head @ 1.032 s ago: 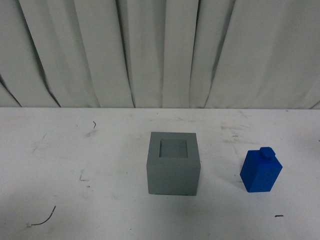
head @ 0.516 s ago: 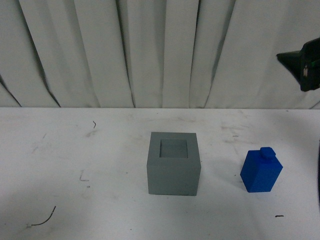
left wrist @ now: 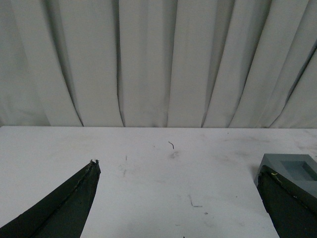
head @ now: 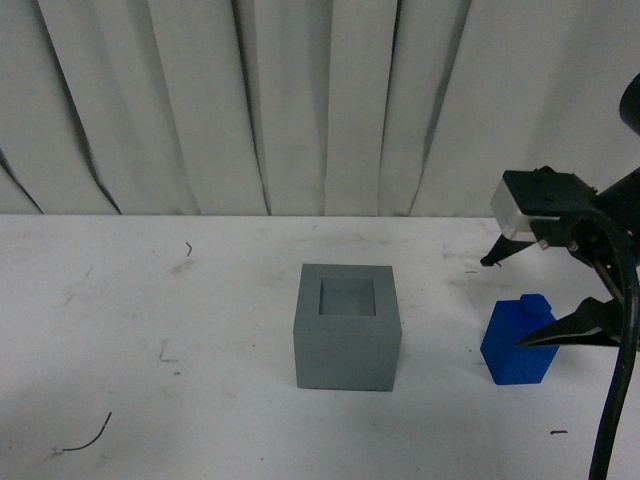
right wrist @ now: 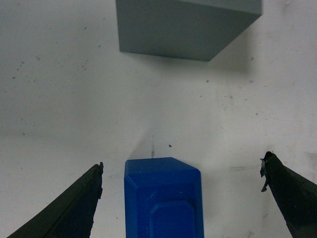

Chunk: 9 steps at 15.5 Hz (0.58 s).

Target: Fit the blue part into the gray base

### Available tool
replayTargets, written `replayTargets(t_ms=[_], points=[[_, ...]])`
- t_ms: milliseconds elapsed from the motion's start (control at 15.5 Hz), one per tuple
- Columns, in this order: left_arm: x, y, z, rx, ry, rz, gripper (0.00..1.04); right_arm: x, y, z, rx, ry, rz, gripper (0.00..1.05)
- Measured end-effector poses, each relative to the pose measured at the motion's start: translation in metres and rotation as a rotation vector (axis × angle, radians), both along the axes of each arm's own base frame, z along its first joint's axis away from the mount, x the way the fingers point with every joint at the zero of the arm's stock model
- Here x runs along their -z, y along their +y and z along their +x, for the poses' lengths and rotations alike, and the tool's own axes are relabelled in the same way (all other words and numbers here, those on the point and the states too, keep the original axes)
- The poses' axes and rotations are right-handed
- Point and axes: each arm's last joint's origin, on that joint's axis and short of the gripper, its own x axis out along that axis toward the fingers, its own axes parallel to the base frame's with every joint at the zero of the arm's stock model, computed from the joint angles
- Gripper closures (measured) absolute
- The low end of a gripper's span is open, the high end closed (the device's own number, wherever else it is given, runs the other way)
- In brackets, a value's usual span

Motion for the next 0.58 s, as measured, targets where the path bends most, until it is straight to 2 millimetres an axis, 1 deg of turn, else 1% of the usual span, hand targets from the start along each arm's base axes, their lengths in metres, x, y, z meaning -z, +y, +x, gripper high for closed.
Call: replayTargets(t_ms=[129, 194, 581], points=[[0.0, 0.0, 0.0, 0.0, 0.0, 0.0, 0.07, 0.007, 0.005, 0.003, -0.026, 0.026, -0.035, 0.06], [0.0, 0.0, 0.0, 0.0, 0.0, 0.0, 0.07, 0.014, 0.007, 0.005, -0.039, 0.048, -0.076, 0.06], [0.0, 0.0, 0.0, 0.0, 0.0, 0.0, 0.07, 0.02, 0.009, 0.007, -0.052, 0.072, -0.125, 0.06]])
